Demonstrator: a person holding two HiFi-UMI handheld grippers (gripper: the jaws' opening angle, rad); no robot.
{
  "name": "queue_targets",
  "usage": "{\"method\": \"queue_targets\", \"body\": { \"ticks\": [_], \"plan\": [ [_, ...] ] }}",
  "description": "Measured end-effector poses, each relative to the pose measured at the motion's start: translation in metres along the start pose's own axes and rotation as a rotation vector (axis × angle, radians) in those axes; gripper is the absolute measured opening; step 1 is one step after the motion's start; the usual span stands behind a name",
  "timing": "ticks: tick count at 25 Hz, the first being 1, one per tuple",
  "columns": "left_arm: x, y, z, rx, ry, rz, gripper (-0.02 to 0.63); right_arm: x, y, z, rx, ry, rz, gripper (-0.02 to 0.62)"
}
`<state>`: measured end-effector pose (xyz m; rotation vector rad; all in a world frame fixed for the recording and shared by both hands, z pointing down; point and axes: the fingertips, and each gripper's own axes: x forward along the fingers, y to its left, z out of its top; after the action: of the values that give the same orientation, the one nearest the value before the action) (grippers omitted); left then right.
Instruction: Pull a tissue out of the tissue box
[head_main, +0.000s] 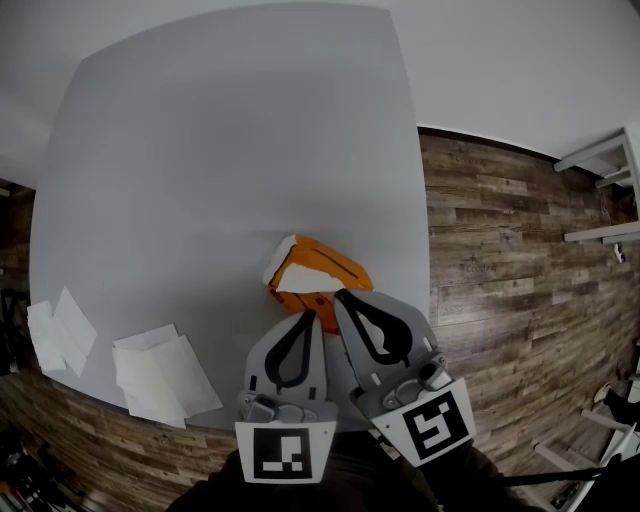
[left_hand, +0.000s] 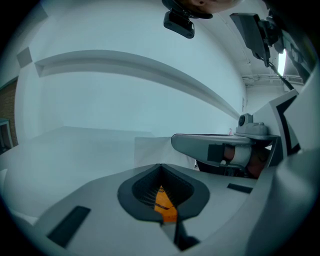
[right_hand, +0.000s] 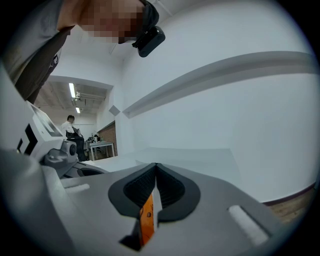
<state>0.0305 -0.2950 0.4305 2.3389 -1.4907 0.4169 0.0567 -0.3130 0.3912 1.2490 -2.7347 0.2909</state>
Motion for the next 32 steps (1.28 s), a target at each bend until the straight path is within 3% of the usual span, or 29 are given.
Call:
{"method": "queue_targets", "body": {
  "ticks": [11, 22, 32],
  "plan": [
    [0.005, -0.010, -0.001, 0.015, 0.000, -0.017, 0.000, -0.006, 0.001, 0.009, -0.008, -0.016, 0.008, 0.002],
    [0.033, 0.001, -0.045, -0.024, 0.063, 0.024, 0.000, -0.008, 0.003, 0.006, -0.007, -0.012, 0.020, 0.002],
    [0.041, -0.002, -0.057, -0.029, 0.089, 0.015, 0.000, -0.008, 0.003, 0.011, -0.009, -0.017, 0.022, 0.002]
  ]
}}
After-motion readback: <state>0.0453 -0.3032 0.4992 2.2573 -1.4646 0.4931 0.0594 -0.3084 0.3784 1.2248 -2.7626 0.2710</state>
